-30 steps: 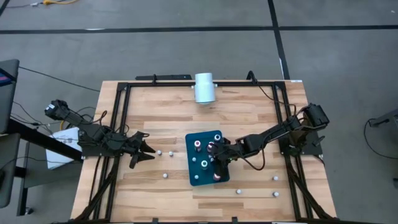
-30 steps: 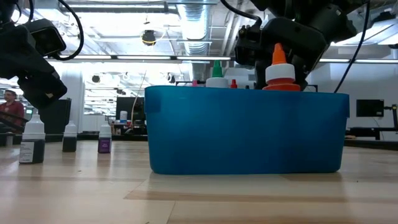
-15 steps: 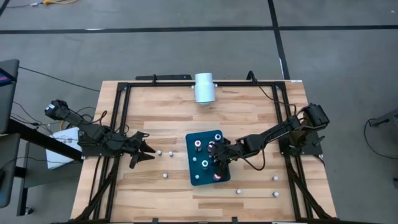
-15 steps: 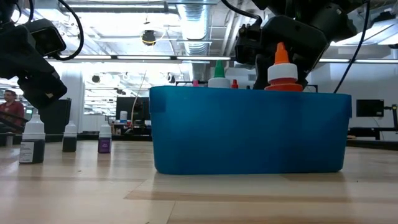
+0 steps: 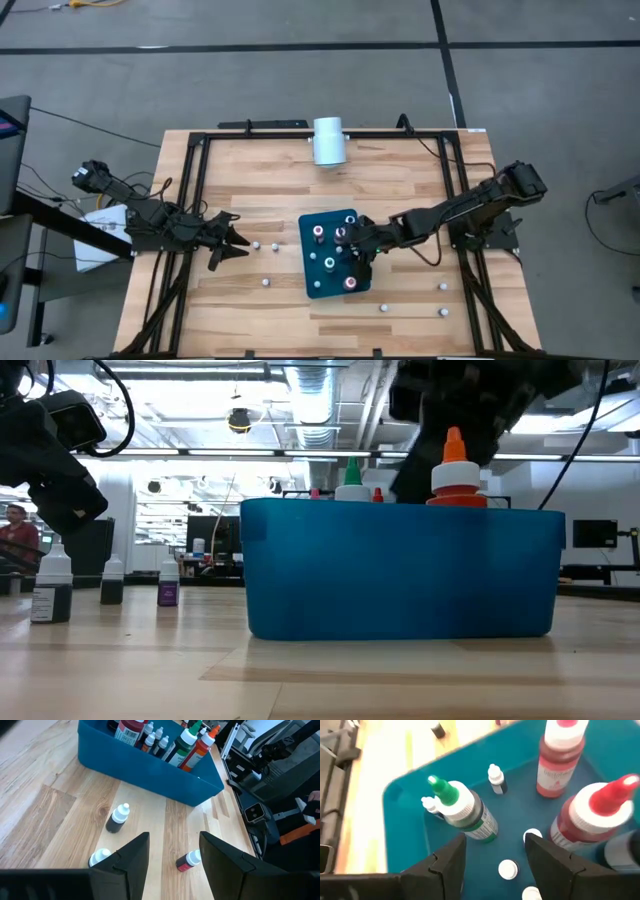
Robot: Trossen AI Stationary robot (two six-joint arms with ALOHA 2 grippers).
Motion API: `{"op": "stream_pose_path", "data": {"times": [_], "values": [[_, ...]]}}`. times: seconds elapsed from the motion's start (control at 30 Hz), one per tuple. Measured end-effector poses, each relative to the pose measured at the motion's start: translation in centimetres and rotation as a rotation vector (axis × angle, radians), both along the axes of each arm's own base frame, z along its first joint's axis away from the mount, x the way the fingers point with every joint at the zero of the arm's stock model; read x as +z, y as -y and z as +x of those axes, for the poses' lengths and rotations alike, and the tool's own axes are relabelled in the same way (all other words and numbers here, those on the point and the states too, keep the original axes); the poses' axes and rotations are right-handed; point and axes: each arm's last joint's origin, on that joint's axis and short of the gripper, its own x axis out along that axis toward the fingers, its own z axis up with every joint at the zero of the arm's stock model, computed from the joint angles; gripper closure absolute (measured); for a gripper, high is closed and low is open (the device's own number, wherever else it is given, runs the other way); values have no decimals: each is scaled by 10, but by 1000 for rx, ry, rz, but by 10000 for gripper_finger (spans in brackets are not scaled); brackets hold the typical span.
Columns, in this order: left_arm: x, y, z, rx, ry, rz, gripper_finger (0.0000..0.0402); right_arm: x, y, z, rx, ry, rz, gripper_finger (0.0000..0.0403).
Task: Pick & Place food coloring
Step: Put the small blue food coloring bottle into the blue bin
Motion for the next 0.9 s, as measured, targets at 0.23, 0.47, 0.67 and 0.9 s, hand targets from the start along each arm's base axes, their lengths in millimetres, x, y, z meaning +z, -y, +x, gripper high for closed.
{"op": "stream_pose_path", "data": {"times": [0.23, 0.47, 0.67, 0.9], "values": [[0, 0, 0, 0, 0, 0, 236, 30, 1, -12, 9, 91, 26, 209], [0, 0, 0, -11, -2, -4, 236, 50, -2, -34, 40, 72, 21, 215], [0, 1, 0, -46, -8, -16, 236, 60, -18, -56, 79, 55, -17, 214], [0, 1, 0, -49, -8, -17, 236, 69, -53, -85, 113, 82, -9, 217]]}}
